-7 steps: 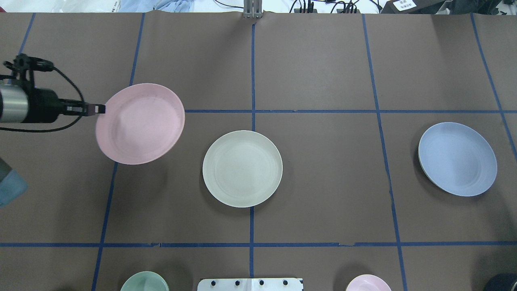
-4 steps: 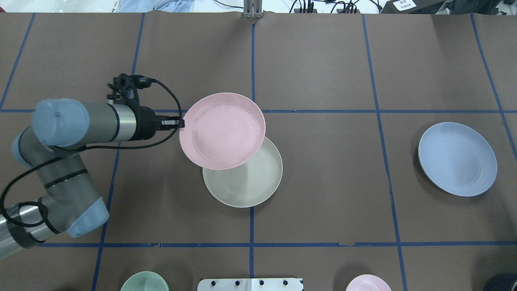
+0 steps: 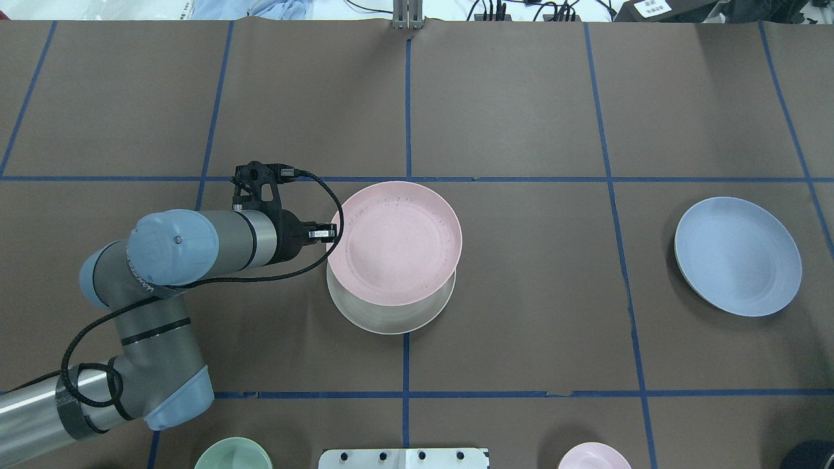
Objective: Stack three plates with pink and blue
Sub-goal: 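Carry the pink plate onto the cream plate and open the left gripper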
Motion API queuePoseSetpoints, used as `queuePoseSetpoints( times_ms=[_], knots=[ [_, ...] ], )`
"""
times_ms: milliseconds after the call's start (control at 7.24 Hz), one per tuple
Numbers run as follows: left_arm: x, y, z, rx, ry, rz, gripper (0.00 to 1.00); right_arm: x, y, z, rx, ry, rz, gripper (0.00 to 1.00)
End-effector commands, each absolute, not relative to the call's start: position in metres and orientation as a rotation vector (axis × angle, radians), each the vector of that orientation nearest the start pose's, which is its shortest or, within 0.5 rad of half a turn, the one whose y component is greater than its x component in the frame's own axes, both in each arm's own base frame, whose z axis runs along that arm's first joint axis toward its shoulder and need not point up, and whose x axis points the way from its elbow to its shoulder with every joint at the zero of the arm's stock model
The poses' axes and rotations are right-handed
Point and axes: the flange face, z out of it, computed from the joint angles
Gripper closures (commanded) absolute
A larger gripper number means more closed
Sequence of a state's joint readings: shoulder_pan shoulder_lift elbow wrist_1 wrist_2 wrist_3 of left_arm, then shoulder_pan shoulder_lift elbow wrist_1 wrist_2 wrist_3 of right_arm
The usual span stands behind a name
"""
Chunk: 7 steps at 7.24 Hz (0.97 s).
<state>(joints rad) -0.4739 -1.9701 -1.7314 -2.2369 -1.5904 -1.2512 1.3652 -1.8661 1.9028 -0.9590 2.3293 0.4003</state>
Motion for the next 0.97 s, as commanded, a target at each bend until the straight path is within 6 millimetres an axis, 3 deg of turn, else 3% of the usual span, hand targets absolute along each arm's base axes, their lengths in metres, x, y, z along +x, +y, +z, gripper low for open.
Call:
queuePoseSetpoints(
  times_ms=[0,138,276,553,691,829],
  knots=[
    [0.501,-0.396,0.29,0.461,1.123,-0.121,1.0,-0.016,-0.396,0.553,0.369,-0.874,-0.063,0.0],
    [0.501,-0.396,0.294,0.46,1.117,-0.116,1.0,-0.016,-0.396,0.553,0.369,-0.874,-0.063,0.0],
    [0.502,-0.395,0.295,0.463,1.114,-0.113,0.01,-0.016,-0.397,0.553,0.372,-0.874,-0.067,0.0],
    [0.498,-0.392,0.29,0.479,1.118,-0.072,0.0,-0.017,-0.398,0.55,0.371,-0.886,-0.068,0.0],
    [0.488,-0.395,0.281,0.497,1.123,0.028,0.0,-0.018,-0.398,0.551,0.361,-0.889,-0.061,0.0],
    [0.459,-0.419,0.281,0.512,1.075,0.115,0.0,-0.018,-0.397,0.552,0.358,-0.89,-0.057,0.0]
  ],
)
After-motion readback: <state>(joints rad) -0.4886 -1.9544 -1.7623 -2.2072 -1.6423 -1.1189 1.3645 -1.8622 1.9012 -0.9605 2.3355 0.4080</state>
